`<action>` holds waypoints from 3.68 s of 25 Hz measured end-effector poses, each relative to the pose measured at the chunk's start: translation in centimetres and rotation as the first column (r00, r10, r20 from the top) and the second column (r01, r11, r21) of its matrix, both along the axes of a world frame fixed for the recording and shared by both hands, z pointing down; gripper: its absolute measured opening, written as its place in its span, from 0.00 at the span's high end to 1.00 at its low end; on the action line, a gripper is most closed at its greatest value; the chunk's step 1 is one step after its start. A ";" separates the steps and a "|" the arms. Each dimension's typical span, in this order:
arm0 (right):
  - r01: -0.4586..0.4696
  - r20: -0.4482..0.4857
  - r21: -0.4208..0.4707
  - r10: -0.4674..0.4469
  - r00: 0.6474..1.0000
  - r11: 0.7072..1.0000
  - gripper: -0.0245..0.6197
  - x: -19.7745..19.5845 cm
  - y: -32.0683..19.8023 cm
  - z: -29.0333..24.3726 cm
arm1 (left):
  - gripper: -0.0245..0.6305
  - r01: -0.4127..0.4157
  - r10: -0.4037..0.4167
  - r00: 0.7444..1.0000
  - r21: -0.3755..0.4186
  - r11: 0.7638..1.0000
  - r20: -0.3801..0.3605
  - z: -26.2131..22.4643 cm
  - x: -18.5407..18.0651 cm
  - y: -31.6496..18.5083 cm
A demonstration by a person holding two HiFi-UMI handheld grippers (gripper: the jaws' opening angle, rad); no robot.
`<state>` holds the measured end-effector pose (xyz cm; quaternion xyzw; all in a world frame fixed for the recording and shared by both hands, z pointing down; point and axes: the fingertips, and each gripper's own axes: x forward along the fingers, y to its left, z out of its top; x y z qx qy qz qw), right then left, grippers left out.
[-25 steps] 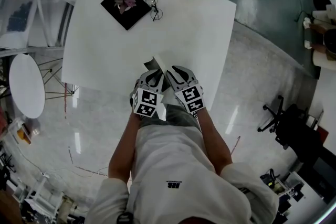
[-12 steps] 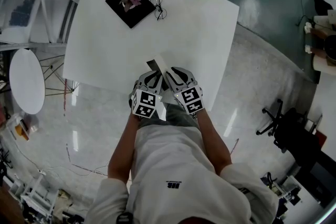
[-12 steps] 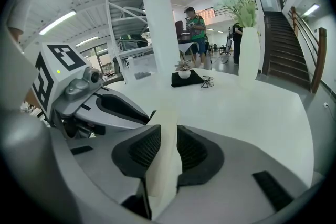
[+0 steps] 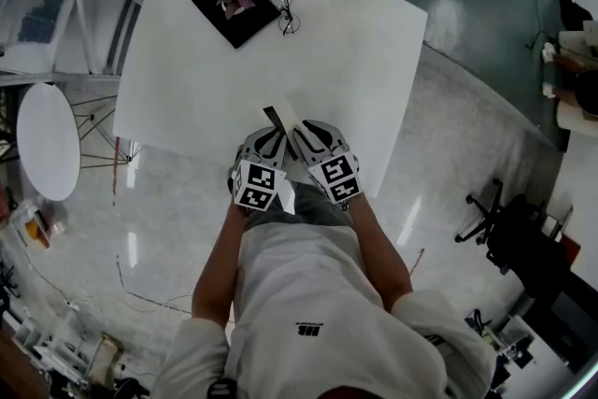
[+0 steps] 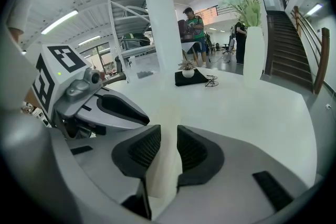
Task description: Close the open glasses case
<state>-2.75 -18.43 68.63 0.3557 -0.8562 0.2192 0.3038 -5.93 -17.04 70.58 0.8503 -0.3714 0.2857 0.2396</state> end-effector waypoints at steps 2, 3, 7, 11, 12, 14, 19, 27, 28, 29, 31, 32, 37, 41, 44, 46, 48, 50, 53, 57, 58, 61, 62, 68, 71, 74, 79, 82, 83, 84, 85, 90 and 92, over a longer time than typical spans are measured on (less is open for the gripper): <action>0.004 -0.004 0.001 -0.004 1.000 1.000 0.81 -0.1 0.1 0.0 | 0.86 0.001 -0.001 1.000 0.001 1.000 0.001 0.1 -0.1 0.1; 0.005 -0.003 -0.002 -0.005 1.000 1.000 0.81 -0.3 0.2 0.0 | 0.86 0.002 -0.002 1.000 0.000 1.000 0.001 0.1 -0.2 0.2; 0.014 0.000 -0.010 -0.014 1.000 1.000 0.81 -0.7 0.3 0.0 | 0.86 0.007 -0.007 1.000 -0.006 1.000 0.004 0.3 -0.6 0.3; 0.028 -0.011 -0.005 -0.028 1.000 1.000 0.81 -0.8 0.5 0.3 | 0.86 0.013 -0.013 1.000 -0.009 1.000 0.005 0.6 -1.0 0.5; 0.031 -0.014 -0.005 -0.031 0.999 0.999 0.80 -0.9 0.6 0.4 | 0.86 0.014 -0.014 1.000 -0.011 1.000 0.006 0.6 -1.1 0.6; 0.036 -0.015 -0.008 -0.036 0.999 0.999 0.80 -1.1 0.6 0.5 | 0.86 0.016 -0.016 1.000 -0.015 1.000 0.007 0.8 -1.3 0.6; 0.034 -0.005 -0.021 -0.034 0.999 0.999 0.80 -1.7 0.7 0.2 | 0.86 0.018 -0.018 1.000 -0.026 1.000 0.013 1.3 -1.6 0.8; 0.054 -0.019 -0.017 -0.054 0.998 0.998 0.79 -1.9 1.0 1.0 | 0.86 0.020 -0.019 1.000 -0.040 0.999 0.024 1.9 -2.1 1.0; 0.053 -0.018 -0.022 -0.053 0.998 0.998 0.79 -2.0 1.0 0.8 | 0.86 0.021 -0.020 1.000 -0.042 0.999 0.024 2.0 -2.2 1.1; 0.052 -0.017 -0.026 -0.053 0.998 0.998 0.79 -2.2 1.0 0.7 | 0.86 0.022 -0.021 0.999 -0.044 0.999 0.024 2.1 -2.3 1.1; 0.055 -0.018 -0.029 -0.055 0.998 0.998 0.79 -2.4 1.0 0.6 | 0.86 0.024 -0.022 0.999 -0.048 0.999 0.027 2.2 -2.4 1.2; 0.056 -0.019 -0.031 -0.057 0.998 0.998 0.79 -2.5 1.0 0.7 | 0.86 0.024 -0.023 0.999 -0.050 0.998 0.028 2.3 -2.5 1.2; 0.064 -0.027 -0.037 -0.065 0.998 0.997 0.78 -2.9 1.2 1.0 | 0.86 0.025 -0.023 0.999 -0.062 0.998 0.032 2.8 -2.9 1.2; 0.066 -0.032 -0.037 -0.067 0.997 0.997 0.78 -3.0 1.3 1.1 | 0.86 0.020 -0.018 0.999 -0.068 0.997 0.030 2.9 -3.0 1.3; 0.069 -0.044 -0.032 -0.070 0.997 0.997 0.78 -3.1 1.3 1.2 | 0.86 0.011 -0.009 0.999 -0.074 0.997 0.034 3.0 -3.0 1.2; 0.080 -0.065 -0.014 -0.080 0.995 0.997 0.77 -3.2 1.3 1.3 | 0.86 0.003 0.000 0.999 -0.079 0.997 0.037 3.1 -3.0 1.2; 0.096 -0.090 0.016 -0.095 0.991 0.995 0.76 -3.5 1.4 1.5 | 0.86 -0.006 0.010 0.999 -0.084 0.996 0.040 3.2 -3.0 1.3; 0.102 -0.107 0.036 -0.097 0.989 0.994 0.75 -3.6 1.4 1.7 | 0.86 -0.015 0.018 0.999 -0.087 0.996 0.040 3.3 -3.0 1.3; 0.080 -0.100 0.034 -0.077 0.992 0.996 0.71 -3.6 1.5 2.0 | 0.86 -0.023 0.027 0.999 -0.091 0.996 0.039 3.3 -3.2 1.4; 0.022 -0.074 0.006 -0.022 0.997 1.000 0.67 -3.1 1.3 1.9 | 0.86 -0.032 0.035 0.999 -0.082 0.996 0.032 2.7 -3.8 1.1; 0.013 -0.071 0.004 -0.012 0.997 1.000 0.66 -3.0 1.3 1.8 | 0.86 -0.034 0.037 0.999 -0.078 0.996 0.029 2.5 -4.0 0.9; -0.025 -0.068 0.006 0.025 0.997 1.000 0.67 -2.8 1.1 1.3 | 0.86 -0.045 0.046 0.999 -0.060 0.997 0.016 1.7 -4.6 0.3; -0.046 -0.066 0.010 0.047 0.997 0.999 0.67 -2.6 0.9 1.0 | 0.86 -0.050 0.050 0.999 -0.053 0.997 0.009 1.4 -4.8 0.1; -0.193 -0.045 0.072 0.197 0.979 0.979 0.69 -0.7 -0.5 -1.5 | 0.86 -0.099 0.100 0.994 0.030 0.995 -0.048 -1.7 -4.9 -2.2; -0.248 -0.037 0.117 0.253 0.967 0.962 0.69 0.1 -1.1 -3.8 | 0.86 -0.127 0.133 0.989 0.083 0.988 -0.066 -3.5 -4.7 -3.4; -0.309 -0.010 0.153 0.314 0.949 0.939 0.69 0.8 -1.5 -6.1 | 0.85 -0.149 0.161 0.984 0.142 0.979 -0.077 -5.8 -4.4 -4.5; -0.332 0.030 0.220 0.334 0.942 0.917 0.68 0.5 -1.7 -9.5 | 0.82 -0.155 0.177 0.981 0.234 0.960 -0.076 -10.0 -4.6 -5.6; -0.327 0.046 0.242 0.326 0.944 0.913 0.68 0.2 -1.4 -11.0 | 0.82 -0.138 0.164 0.983 0.268 0.954 -0.078 -12.4 -5.1 -5.7; -0.322 0.050 0.249 0.320 0.946 0.914 0.68 0.1 -1.3 -11.5 | 0.82 -0.131 0.158 0.984 0.277 0.952 -0.078 -13.1 -5.3 -5.6; -0.316 0.054 0.256 0.312 0.948 0.914 0.68 0.0 -1.1 -11.9 | 0.82 -0.124 0.152 0.985 0.288 0.950 -0.078 -13.7 -5.5 -5.5; -0.309 0.058 0.265 0.305 0.951 0.913 0.68 -0.1 -1.0 -12.4 | 0.82 -0.118 0.147 0.986 0.299 0.947 -0.076 -14.3 -5.6 -5.4; -0.283 0.077 0.301 0.272 0.959 0.911 0.69 0.4 -0.3 -14.2 | 0.82 -0.095 0.119 0.992 0.351 0.931 -0.049 -16.9 -5.3 -4.8; -0.265 0.085 0.319 0.251 0.964 0.910 0.69 0.7 0.1 -14.9 | 0.81 -0.083 0.103 0.994 0.364 0.928 -0.037 -17.7 -4.8 -4.4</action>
